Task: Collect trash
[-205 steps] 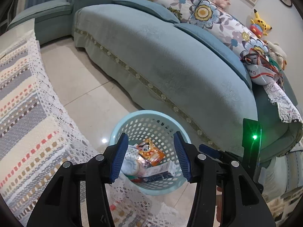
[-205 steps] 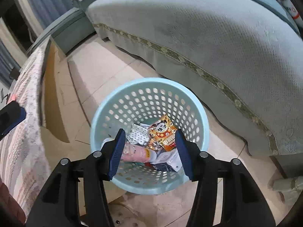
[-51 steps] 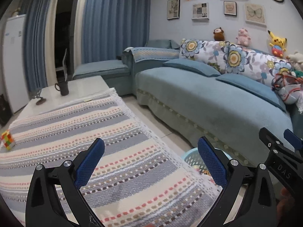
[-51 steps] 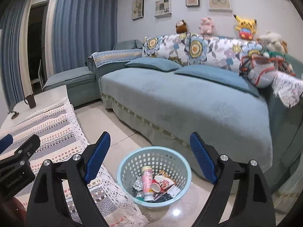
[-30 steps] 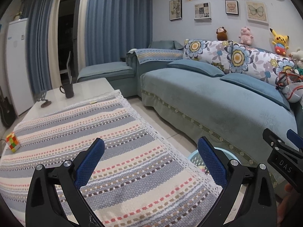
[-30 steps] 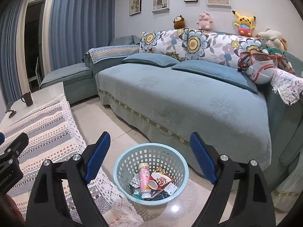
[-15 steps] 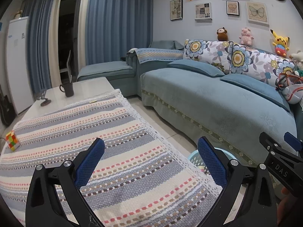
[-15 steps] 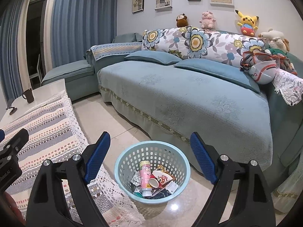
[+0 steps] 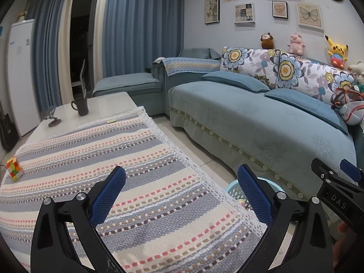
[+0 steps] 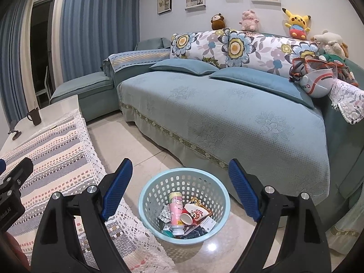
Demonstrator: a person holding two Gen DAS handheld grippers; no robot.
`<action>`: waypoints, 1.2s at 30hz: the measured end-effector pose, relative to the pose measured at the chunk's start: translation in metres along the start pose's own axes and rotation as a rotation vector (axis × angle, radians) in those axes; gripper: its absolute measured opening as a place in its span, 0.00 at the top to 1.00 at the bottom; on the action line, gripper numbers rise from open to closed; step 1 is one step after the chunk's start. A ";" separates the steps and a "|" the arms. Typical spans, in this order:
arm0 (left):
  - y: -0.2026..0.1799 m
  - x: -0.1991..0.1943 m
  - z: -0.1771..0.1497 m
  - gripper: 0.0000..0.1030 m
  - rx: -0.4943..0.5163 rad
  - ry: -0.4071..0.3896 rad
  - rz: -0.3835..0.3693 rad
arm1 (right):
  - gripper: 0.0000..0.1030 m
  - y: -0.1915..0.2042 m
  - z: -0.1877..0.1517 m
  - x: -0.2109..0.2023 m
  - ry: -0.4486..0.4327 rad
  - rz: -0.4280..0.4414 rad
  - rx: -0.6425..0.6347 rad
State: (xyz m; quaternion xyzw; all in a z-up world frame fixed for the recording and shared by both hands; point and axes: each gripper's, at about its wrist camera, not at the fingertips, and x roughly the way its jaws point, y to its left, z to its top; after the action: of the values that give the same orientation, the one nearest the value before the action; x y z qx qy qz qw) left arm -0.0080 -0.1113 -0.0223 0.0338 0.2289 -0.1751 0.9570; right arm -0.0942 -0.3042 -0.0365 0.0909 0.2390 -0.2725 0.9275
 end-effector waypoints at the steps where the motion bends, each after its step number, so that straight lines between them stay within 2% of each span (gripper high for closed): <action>1: 0.000 0.000 0.000 0.07 0.000 0.000 -0.001 | 0.21 0.000 0.000 0.000 0.000 -0.001 0.000; 36: 0.002 0.001 -0.003 0.07 0.006 -0.002 0.010 | 0.21 0.008 -0.008 0.007 0.029 0.002 -0.019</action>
State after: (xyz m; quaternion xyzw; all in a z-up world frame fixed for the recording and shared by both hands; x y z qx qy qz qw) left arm -0.0078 -0.1095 -0.0258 0.0379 0.2273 -0.1713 0.9579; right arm -0.0873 -0.2981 -0.0468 0.0865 0.2551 -0.2679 0.9250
